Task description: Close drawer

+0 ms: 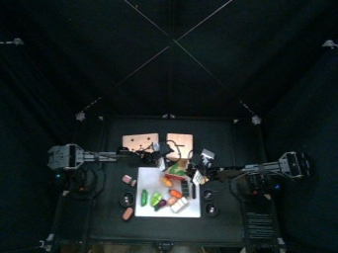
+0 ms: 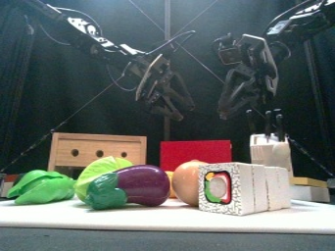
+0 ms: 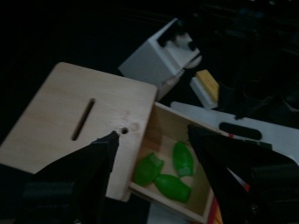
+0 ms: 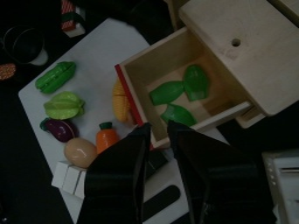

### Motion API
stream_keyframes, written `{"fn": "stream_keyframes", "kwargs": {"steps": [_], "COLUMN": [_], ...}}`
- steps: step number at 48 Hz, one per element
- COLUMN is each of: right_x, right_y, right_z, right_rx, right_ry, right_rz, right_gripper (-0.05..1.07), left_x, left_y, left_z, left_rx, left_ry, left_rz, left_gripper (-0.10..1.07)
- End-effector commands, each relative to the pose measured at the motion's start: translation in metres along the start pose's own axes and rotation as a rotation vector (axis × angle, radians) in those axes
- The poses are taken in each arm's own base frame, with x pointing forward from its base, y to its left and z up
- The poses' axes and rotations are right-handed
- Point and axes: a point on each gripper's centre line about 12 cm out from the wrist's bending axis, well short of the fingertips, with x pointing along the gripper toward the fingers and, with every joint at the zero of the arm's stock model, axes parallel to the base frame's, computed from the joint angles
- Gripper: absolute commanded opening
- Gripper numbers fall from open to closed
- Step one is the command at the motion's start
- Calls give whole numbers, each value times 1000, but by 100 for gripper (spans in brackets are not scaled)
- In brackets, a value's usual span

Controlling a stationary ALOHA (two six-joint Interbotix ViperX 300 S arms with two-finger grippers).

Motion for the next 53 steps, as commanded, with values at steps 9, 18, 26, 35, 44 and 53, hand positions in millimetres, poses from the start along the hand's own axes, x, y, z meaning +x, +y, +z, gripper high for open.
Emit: {"fn": "stream_keyframes", "kwargs": {"steps": [9, 18, 26, 35, 44, 53], "right_x": [-8, -2, 8, 17, 26, 46], "right_y": [13, 17, 23, 37, 50, 56], "right_z": [5, -3, -4, -4, -5, -11], "right_rx": [-13, -32, -51, -75, -89, -106], "right_ry": [-22, 4, 21, 35, 51, 85], "right_rz": [43, 41, 40, 52, 64, 42], "right_gripper": [66, 65, 59, 46, 37, 31], "left_x": [-11, 5, 36, 61, 65, 67], "left_y": [42, 92, 121, 132, 137, 140], "left_z": [39, 44, 40, 34, 25, 13], "left_rx": [-63, -181, -272, -314, -363, -407], "left_ry": [-115, -147, -159, -139, -87, -17], "left_rz": [65, 128, 143, 160, 207, 258], "left_gripper": [97, 96, 87, 60, 38, 36]}}
